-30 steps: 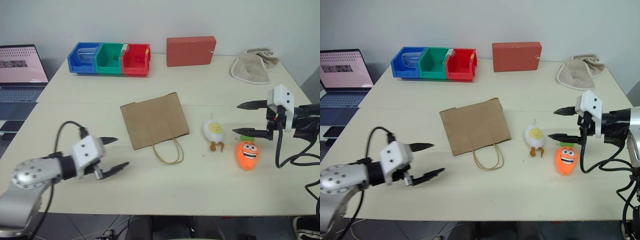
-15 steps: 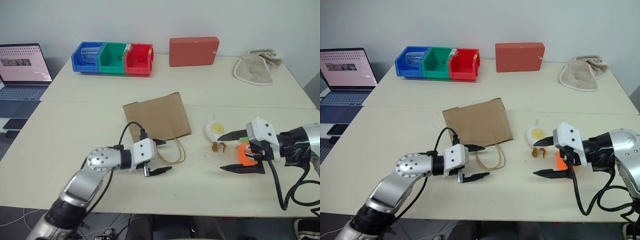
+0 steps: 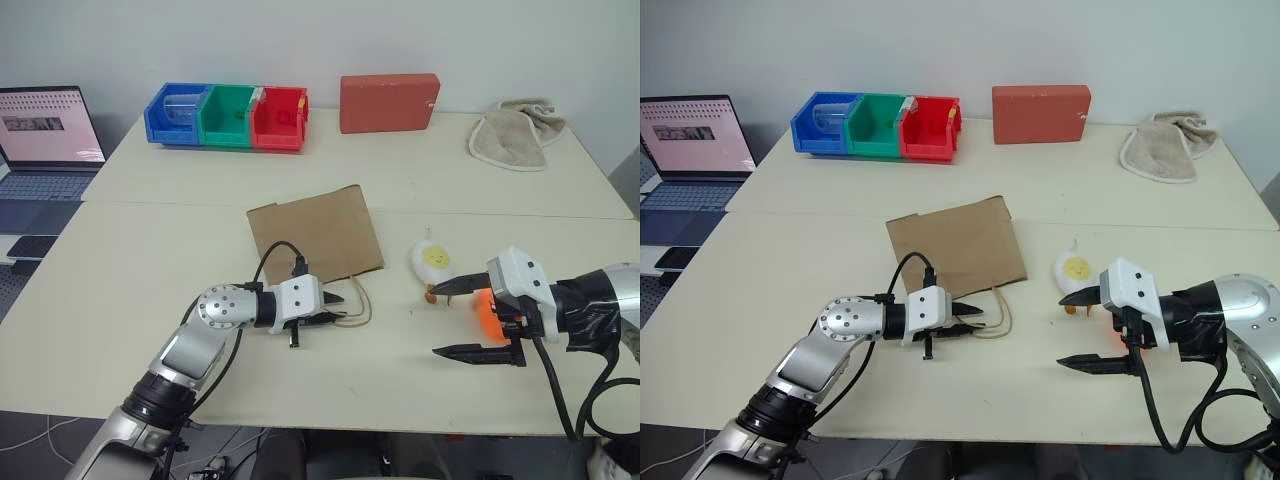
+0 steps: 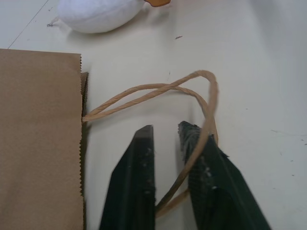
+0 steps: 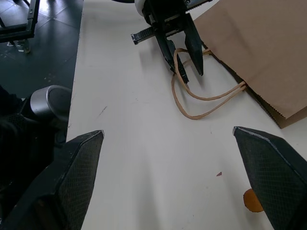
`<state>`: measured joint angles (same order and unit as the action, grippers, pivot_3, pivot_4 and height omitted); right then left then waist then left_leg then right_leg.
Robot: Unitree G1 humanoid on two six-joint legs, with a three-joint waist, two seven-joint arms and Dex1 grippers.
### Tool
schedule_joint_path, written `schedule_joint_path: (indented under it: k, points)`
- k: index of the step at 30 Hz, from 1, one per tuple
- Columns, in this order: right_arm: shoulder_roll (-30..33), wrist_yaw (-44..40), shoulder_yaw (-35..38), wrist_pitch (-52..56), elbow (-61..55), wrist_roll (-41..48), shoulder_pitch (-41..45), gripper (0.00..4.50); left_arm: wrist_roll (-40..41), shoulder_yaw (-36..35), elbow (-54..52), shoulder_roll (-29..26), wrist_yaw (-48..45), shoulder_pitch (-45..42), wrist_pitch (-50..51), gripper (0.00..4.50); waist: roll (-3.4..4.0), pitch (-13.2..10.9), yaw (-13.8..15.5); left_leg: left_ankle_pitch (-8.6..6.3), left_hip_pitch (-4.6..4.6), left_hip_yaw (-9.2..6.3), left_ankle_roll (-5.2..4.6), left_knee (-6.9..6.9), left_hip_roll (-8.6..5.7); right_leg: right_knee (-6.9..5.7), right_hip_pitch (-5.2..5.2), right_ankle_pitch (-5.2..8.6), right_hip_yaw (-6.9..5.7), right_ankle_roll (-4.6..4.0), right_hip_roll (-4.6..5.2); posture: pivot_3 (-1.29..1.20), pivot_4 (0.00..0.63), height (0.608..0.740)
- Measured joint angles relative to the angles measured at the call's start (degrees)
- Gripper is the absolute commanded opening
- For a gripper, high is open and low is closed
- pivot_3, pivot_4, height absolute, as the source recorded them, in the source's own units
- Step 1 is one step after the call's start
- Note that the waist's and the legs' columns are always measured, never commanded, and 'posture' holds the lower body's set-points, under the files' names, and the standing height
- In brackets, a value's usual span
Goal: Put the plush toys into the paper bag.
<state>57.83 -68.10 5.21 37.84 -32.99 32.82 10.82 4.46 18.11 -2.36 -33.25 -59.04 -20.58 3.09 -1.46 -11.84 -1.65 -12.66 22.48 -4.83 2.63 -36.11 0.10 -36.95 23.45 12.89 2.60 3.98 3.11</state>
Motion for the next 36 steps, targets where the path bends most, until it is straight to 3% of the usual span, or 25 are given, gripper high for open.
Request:
schedule_joint_path:
  k: [10, 11, 14, 18, 24, 31, 36]
  points:
    - [-4.4, 7.5, -1.6, -0.9, -0.7, -0.7, -1.0, 4.5, 3.4, -1.1, 0.9, 1.4, -3.4, -3.9, 2.5, 0.05, -0.02, 0.0, -0.1, 0.0, 0.01, -0.03, 0.0, -0.02, 0.01, -0.01, 0.0, -0.02, -0.02, 0.04, -0.02, 0.0, 0.15, 0.74]
    - [-5.4, 8.4, -2.4, -0.7, -0.8, -0.7, -1.0, 4.33, 4.7, -1.8, 0.8, 1.3, -3.9, -4.4, 3.8, 0.01, -0.01, 0.0, -0.1, 0.0, 0.01, -0.05, 0.0, -0.02, 0.01, -0.02, 0.0, -0.02, -0.03, 0.03, -0.02, 0.0, 0.15, 0.74]
    - [-9.6, 12.2, -5.5, 0.5, -0.8, -0.8, -0.5, 3.6, 10.1, -5.0, -1.5, -0.3, -5.8, -6.3, 10.2, 0.0, -0.01, 0.0, -0.2, 0.0, 0.03, -0.09, 0.0, -0.01, 0.02, -0.03, 0.01, -0.02, -0.04, 0.03, -0.04, 0.0, 0.15, 0.74]
    - [-13.8, 16.0, -8.9, 1.5, -0.4, -1.8, 1.6, 2.1, 15.3, -8.8, -2.9, -0.8, -6.6, -8.8, 16.0, 0.0, -0.01, 0.0, -0.2, 0.0, 0.04, -0.11, 0.0, -0.03, 0.0, -0.01, 0.0, -0.03, -0.04, 0.05, -0.04, 0.0, 0.15, 0.74]
    - [-27.4, 24.5, -16.1, 0.4, 7.9, -6.6, 6.4, 0.02, 18.5, -10.8, -2.9, -0.8, -6.5, -10.4, 20.6, 0.0, -0.08, 0.0, -0.3, 0.01, 0.03, -0.18, 0.0, -0.01, 0.04, -0.06, 0.02, -0.03, -0.09, 0.03, -0.09, 0.0, 0.15, 0.74]
    - [-41.6, 34.6, -21.3, -8.1, 22.8, -16.9, 10.4, 0.02, 21.6, -12.9, -3.8, -1.1, -5.2, -12.0, 25.1, 0.0, -0.08, 0.0, -0.3, 0.01, 0.07, -0.2, 0.01, 0.0, 0.01, -0.06, 0.06, -0.06, -0.09, -0.01, -0.08, 0.0, 0.15, 0.74]
    - [-48.0, 42.0, -23.4, -21.8, 34.4, -26.9, 11.9, 0.02, 23.5, -14.1, -3.8, -1.0, -3.8, -13.5, 27.9, 0.0, -0.09, 0.1, -0.3, 0.01, 0.06, -0.2, 0.01, 0.02, 0.02, -0.06, 0.08, -0.08, -0.09, -0.04, -0.09, 0.0, 0.15, 0.74]
